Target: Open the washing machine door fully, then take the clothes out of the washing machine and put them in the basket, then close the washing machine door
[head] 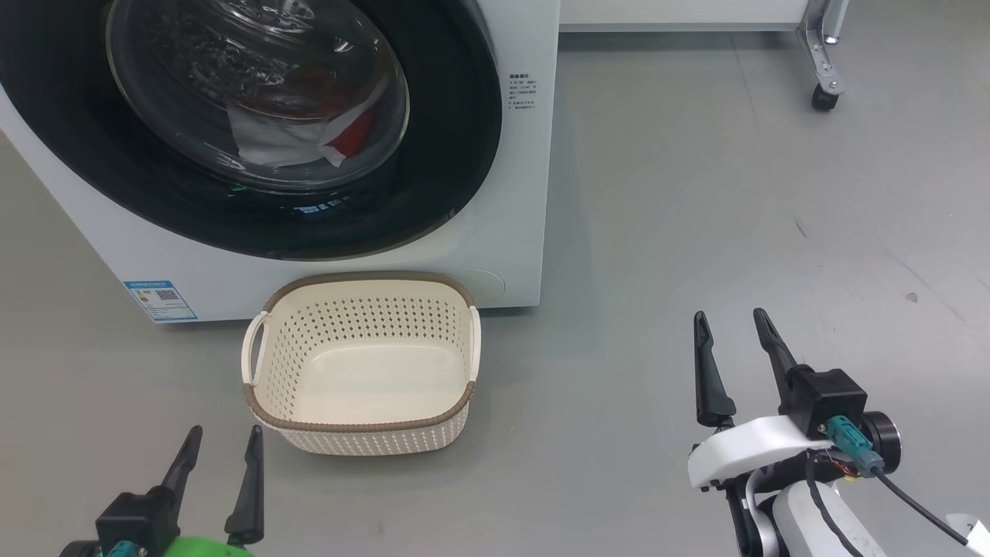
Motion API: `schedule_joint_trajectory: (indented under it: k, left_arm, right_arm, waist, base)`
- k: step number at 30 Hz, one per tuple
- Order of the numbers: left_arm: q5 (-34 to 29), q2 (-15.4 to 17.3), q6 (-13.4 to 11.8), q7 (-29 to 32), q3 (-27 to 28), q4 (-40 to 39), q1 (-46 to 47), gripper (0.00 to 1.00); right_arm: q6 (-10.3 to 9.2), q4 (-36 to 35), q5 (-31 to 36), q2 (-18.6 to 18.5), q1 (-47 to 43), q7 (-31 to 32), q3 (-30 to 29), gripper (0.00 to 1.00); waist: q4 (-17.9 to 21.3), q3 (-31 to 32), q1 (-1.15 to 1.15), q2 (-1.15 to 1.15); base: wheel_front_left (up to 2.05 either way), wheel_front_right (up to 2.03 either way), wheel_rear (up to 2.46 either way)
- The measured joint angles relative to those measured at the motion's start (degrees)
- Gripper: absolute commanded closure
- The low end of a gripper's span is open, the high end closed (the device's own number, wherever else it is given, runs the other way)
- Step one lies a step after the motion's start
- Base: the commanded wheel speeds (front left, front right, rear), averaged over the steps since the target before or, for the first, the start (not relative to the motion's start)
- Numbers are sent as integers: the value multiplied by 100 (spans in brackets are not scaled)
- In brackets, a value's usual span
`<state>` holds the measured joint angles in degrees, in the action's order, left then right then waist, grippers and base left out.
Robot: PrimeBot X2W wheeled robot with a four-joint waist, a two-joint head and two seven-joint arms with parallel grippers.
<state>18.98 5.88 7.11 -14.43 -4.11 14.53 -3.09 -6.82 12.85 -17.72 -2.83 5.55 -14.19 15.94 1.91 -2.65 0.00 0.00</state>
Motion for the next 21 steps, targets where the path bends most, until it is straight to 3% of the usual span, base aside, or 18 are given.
schedule_joint_trajectory:
  k: [21]
  left_arm:
    - [-3, -83, 1, 0, 63, 181, 145, 0]
  right_arm:
    - [-40, 131, -230, -1, 115, 0, -31, 0]
  waist:
    - [22, 49, 0, 0]
  base:
    - [0, 0, 0]
